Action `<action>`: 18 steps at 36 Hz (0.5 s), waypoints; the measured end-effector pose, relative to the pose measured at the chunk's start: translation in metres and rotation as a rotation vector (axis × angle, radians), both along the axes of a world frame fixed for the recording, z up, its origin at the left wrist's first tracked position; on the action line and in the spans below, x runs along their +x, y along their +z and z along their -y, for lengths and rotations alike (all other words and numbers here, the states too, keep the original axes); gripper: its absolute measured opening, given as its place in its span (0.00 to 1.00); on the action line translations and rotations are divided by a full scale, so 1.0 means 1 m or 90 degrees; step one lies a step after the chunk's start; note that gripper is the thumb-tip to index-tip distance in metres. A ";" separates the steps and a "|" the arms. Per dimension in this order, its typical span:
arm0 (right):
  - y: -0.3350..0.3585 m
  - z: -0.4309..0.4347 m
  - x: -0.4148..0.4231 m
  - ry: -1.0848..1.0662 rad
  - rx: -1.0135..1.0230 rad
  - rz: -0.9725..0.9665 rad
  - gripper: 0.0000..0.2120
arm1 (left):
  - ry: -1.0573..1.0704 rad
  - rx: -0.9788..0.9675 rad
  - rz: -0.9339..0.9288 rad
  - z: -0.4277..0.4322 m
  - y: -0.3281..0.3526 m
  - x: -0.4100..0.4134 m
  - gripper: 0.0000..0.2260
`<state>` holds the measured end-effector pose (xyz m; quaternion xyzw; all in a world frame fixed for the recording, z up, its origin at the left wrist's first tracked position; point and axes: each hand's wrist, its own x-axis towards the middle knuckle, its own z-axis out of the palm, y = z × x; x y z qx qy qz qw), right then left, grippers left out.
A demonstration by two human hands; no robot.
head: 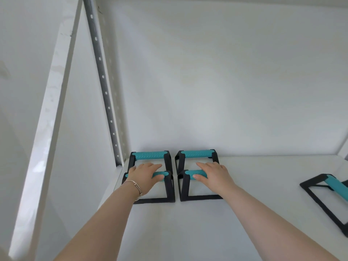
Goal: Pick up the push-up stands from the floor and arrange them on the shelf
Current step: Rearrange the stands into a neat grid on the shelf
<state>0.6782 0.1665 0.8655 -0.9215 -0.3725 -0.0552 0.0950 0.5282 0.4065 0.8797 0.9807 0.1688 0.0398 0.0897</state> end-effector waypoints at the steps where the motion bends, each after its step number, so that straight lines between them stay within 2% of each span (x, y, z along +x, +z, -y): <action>1: -0.002 0.002 -0.003 -0.011 0.012 0.025 0.30 | 0.012 0.006 0.030 0.007 0.000 0.002 0.23; 9: -0.004 0.052 -0.016 -0.167 0.200 0.176 0.28 | 0.071 0.084 0.168 0.093 -0.003 0.035 0.25; 13: 0.003 0.097 -0.005 -0.229 0.207 0.240 0.27 | 0.058 0.088 0.183 0.145 -0.004 0.064 0.28; 18: 0.013 0.166 0.020 -0.280 0.197 0.247 0.28 | 0.035 0.087 0.166 0.219 -0.003 0.102 0.29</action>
